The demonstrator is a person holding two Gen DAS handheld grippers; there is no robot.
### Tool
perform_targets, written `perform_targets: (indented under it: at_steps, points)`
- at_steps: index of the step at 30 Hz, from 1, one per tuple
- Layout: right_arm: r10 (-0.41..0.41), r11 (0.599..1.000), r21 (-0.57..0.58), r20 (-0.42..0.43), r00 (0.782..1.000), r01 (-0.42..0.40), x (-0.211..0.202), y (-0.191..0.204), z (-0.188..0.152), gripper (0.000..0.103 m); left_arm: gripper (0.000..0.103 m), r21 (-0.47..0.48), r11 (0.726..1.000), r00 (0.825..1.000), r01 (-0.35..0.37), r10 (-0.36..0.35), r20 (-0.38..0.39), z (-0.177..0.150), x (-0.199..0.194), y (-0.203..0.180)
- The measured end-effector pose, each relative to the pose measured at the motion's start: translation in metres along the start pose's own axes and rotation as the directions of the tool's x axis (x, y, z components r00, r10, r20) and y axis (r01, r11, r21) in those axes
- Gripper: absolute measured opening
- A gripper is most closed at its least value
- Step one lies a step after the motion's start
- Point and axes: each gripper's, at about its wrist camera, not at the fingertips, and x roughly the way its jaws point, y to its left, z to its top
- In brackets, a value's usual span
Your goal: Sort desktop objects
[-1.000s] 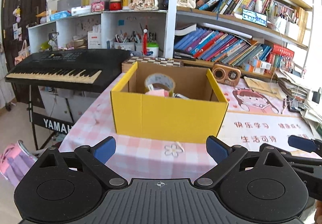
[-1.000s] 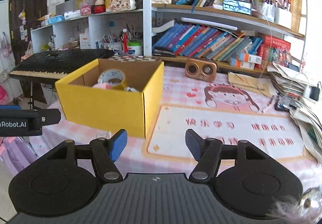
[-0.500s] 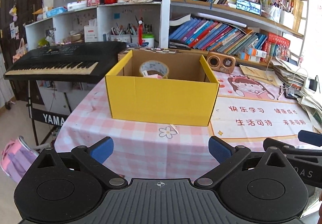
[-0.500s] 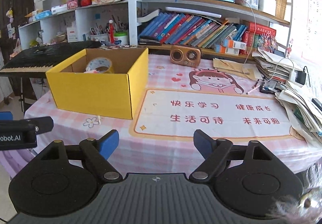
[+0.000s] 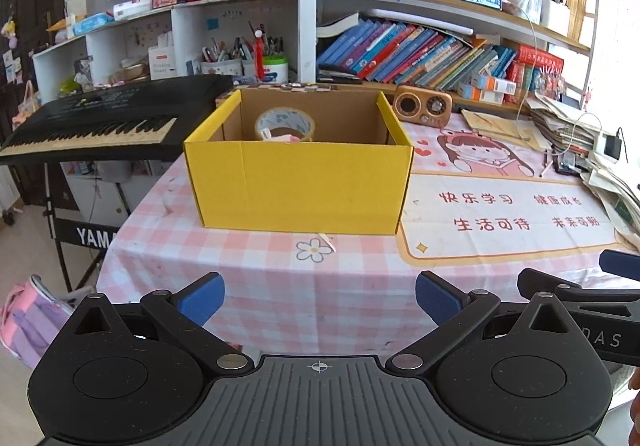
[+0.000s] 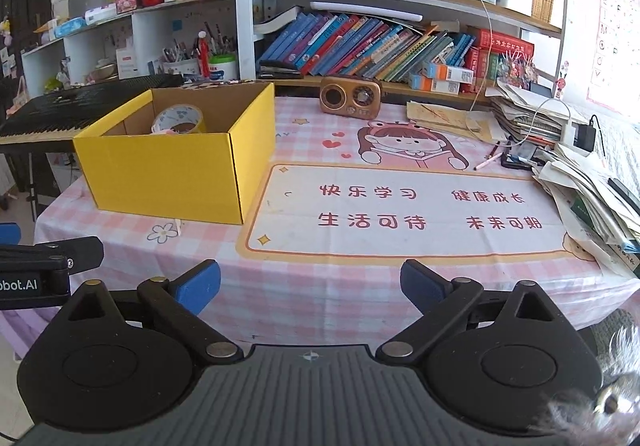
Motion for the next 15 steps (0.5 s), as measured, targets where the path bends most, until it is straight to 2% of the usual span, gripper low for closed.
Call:
perform_targets:
  at_steps: [15]
  points:
    - [-0.009,1.000,0.009,-0.018,1.000,0.010,0.0020,-0.0079,-0.0014,0.102,0.103,0.016,0.999,0.999,0.030,-0.029,-0.043,-0.0005,0.0068,-0.0095]
